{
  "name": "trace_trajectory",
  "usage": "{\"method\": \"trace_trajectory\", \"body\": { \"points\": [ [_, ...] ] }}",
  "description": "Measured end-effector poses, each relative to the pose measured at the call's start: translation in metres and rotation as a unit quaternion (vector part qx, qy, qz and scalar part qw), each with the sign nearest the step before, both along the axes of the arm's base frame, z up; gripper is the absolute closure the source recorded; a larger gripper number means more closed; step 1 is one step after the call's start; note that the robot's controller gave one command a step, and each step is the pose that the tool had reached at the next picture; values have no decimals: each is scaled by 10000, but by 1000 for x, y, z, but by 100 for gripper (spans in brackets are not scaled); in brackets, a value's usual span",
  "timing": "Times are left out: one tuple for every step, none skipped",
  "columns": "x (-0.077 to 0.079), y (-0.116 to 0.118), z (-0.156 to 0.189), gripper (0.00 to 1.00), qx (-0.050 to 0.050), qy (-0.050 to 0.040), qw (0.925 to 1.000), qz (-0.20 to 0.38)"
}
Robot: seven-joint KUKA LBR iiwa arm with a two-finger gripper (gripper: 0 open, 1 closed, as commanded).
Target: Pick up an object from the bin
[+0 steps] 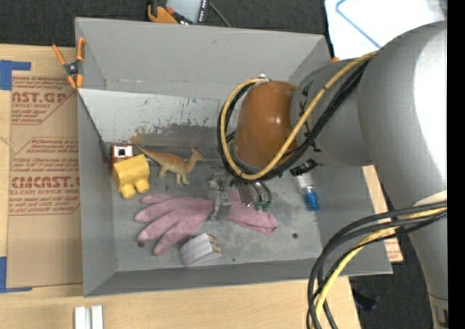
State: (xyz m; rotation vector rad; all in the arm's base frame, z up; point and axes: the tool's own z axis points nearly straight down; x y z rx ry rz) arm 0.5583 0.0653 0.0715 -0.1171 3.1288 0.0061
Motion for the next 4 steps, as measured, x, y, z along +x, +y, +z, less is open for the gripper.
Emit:
{"method": "trace_trajectory", "body": {
  "points": [
    [-1,0,12,100,0,6,10000,0],
    [-1,0,21,100,1,3,10000,-1],
    [0,0,29,100,3,-1,10000,-3],
    [0,0,38,100,4,-3,10000,-5]
  ]
}}
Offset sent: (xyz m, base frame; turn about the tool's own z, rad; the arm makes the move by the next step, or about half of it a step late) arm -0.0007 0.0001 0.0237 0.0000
